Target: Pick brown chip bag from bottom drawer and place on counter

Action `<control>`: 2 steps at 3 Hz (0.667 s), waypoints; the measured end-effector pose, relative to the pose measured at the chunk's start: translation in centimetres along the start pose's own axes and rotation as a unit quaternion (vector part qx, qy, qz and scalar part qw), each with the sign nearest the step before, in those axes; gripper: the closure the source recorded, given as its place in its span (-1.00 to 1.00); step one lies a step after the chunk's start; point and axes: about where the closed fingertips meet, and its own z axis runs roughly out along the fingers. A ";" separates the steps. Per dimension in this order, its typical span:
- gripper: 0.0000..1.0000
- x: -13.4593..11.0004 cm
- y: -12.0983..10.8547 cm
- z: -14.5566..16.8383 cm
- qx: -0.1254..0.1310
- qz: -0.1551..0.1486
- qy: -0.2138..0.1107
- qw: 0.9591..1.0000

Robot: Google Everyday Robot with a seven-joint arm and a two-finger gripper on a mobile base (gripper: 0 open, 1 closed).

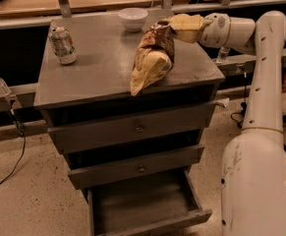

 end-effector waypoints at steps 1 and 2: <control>-0.77 0.1 0.0 0.4 0.002 0.000 0.001 1.000; -1.00 0.2 0.0 0.8 0.003 0.001 0.001 1.000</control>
Offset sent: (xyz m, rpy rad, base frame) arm 0.0019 0.0043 0.0009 0.0035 0.0000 0.0006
